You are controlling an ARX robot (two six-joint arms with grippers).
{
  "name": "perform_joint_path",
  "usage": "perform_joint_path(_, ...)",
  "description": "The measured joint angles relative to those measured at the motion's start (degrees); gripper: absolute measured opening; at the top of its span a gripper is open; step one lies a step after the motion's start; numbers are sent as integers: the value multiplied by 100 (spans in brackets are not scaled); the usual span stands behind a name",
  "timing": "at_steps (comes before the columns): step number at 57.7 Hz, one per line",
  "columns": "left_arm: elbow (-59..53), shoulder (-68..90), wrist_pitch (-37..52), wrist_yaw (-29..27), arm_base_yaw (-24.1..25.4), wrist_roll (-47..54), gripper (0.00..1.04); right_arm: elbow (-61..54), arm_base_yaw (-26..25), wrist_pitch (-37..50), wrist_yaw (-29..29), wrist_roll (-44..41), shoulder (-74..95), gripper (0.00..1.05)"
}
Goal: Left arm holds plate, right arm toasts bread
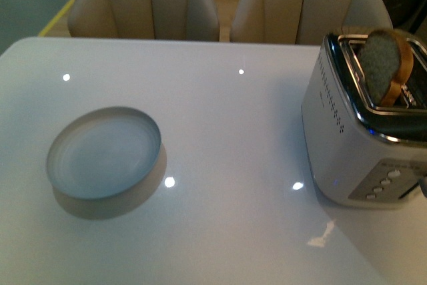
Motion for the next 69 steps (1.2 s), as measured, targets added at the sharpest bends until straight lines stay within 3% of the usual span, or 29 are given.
perform_joint_path(15, -1399, -1082, 131, 310, 326, 328, 3, 0, 0, 0, -2, 0, 0, 96)
perform_joint_path(29, -2175, -2173, -190, 767, 831, 363, 3, 0, 0, 0, -2, 0, 0, 96)
perform_joint_path(42, -2535, -3053, -708, 809, 852, 369, 3, 0, 0, 0, -4, 0, 0, 96)
perform_joint_path(47, -2795, -3167, -533, 811, 852, 372, 3, 0, 0, 0, -4, 0, -2, 96)
perform_joint_path(69, -2920, -4972, -2149, 811, 852, 372, 3, 0, 0, 0, -4, 0, 0, 96)
